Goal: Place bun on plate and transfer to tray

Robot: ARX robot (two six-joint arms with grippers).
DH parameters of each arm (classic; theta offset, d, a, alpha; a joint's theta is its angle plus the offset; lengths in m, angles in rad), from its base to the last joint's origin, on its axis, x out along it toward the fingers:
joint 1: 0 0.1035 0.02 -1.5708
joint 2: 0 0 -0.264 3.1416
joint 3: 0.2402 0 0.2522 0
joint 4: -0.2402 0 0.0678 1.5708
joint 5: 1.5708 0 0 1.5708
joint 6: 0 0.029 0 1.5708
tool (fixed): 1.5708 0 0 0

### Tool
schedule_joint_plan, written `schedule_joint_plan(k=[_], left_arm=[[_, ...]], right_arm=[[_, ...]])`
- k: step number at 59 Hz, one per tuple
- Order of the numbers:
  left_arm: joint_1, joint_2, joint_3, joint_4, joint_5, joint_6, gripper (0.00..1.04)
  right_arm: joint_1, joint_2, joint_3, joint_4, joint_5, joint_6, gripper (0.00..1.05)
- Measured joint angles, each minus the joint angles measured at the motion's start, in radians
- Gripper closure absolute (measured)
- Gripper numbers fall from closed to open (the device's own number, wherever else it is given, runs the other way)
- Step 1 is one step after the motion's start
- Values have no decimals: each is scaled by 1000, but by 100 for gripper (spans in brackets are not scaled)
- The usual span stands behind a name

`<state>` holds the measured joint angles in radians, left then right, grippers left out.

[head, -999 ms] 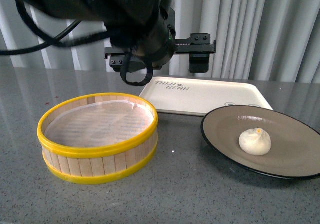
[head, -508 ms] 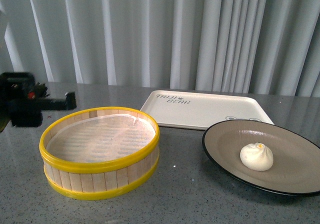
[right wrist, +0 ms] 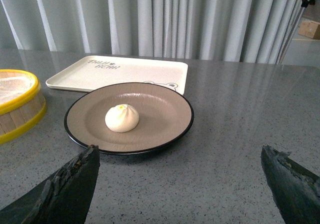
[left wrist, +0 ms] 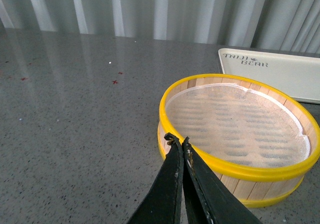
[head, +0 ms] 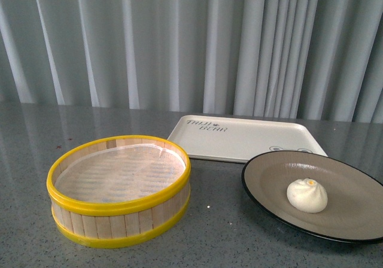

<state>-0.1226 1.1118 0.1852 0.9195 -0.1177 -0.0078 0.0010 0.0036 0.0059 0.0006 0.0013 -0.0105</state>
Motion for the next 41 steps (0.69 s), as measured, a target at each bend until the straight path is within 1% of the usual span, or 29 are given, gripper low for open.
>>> schedule_joint_plan(k=[14, 16, 19, 25, 41], left_arm=[[48, -165, -84, -85, 46, 0, 101], [80, -167, -105, -57, 97, 0, 101], [103, -179, -127, -44, 114, 0, 101], [120, -234, -152, -90, 113, 0, 101], [120, -437, -158, -266, 115, 0, 101]], right_arm=[[0, 0, 0, 0, 0, 0, 8], [0, 0, 0, 0, 0, 0, 8], [0, 0, 0, 0, 0, 0, 8], [0, 0, 0, 0, 0, 0, 8], [0, 0, 0, 0, 0, 0, 8]])
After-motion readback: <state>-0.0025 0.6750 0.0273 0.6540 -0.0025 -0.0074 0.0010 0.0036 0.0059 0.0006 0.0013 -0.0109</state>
